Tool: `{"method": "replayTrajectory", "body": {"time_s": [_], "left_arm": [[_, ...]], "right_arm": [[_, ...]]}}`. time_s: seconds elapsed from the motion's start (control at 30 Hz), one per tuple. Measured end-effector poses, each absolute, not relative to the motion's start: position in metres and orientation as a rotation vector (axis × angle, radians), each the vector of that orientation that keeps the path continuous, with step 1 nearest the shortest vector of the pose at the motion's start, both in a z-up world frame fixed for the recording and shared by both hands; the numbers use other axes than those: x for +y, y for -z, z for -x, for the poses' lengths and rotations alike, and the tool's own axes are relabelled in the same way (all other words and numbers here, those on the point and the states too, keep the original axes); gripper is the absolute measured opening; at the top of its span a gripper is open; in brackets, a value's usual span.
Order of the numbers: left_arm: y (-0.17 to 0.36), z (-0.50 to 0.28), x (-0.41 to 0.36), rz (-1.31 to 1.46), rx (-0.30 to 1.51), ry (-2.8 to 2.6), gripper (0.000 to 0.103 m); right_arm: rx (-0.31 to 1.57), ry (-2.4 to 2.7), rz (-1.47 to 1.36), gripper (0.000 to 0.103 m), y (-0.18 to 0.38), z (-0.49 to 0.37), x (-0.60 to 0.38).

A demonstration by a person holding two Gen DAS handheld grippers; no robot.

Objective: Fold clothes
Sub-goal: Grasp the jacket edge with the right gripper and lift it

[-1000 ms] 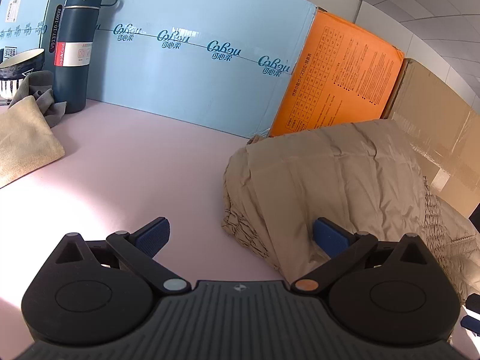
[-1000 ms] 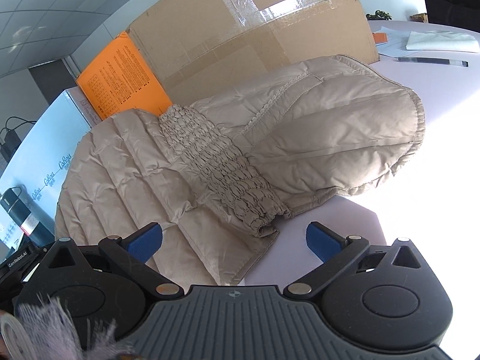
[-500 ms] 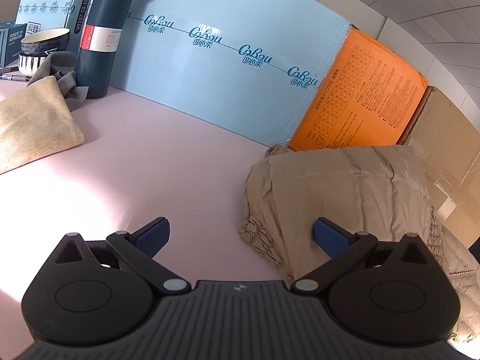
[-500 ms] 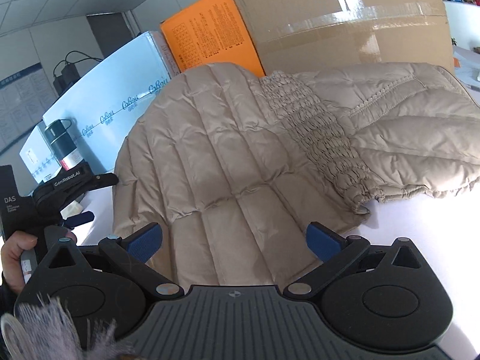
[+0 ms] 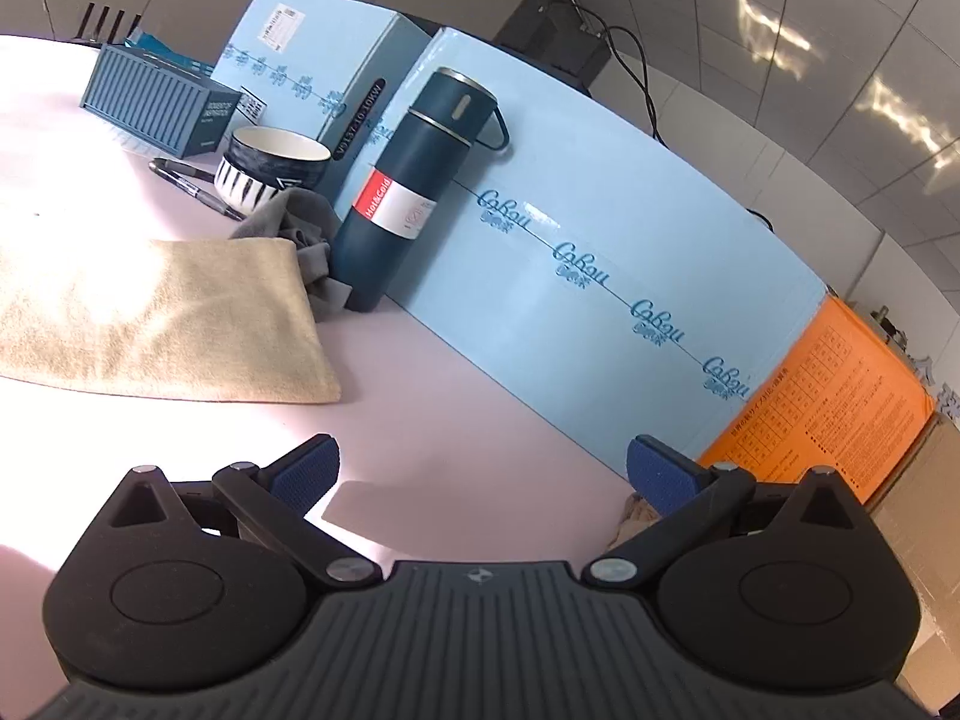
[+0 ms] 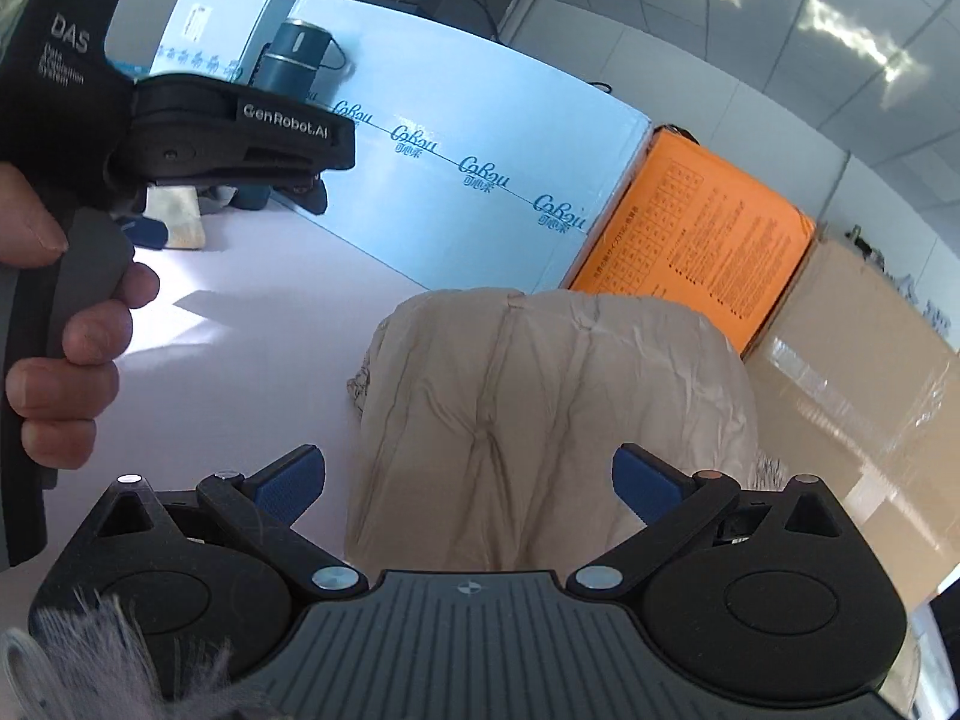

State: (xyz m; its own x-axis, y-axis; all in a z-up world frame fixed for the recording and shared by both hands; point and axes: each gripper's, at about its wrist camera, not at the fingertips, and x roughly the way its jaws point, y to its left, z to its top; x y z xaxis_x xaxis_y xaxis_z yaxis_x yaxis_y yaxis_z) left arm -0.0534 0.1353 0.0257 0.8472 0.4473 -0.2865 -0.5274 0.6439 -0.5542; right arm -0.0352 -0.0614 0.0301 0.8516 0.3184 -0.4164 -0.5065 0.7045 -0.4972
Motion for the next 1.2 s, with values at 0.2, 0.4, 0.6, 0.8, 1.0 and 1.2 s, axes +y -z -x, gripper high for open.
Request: {"method": "replayTrajectory", "body": {"time_s": [0.2,0.4,0.6,0.8,1.0,1.2], "left_arm": [[-0.029,0.062,0.146,0.704,0.099,-0.626,0.103],[-0.021,0.050,0.158,0.762,0.214,-0.636,0.103],[-0.015,0.044,0.160,0.767,0.262,-0.664,0.103],[-0.010,0.047,0.161,0.765,0.250,-0.712,0.103],[-0.008,0.044,0.161,0.758,0.271,-0.711,0.103],[-0.009,0.042,0.156,0.728,0.282,-0.699,0.103]], "right_arm": [[0.357,-0.459,0.739,0.103,-0.011,-0.005,-0.039],[0.477,-0.459,0.470,0.016,-0.017,-0.042,-0.070],[0.522,-0.605,0.119,0.013,-0.047,-0.039,-0.089],[0.388,-0.819,-0.226,0.012,-0.106,-0.029,-0.110],[0.193,-0.734,-0.546,0.012,-0.134,-0.027,-0.198],[0.374,-0.226,-0.643,0.018,-0.060,-0.034,-0.300]]}}
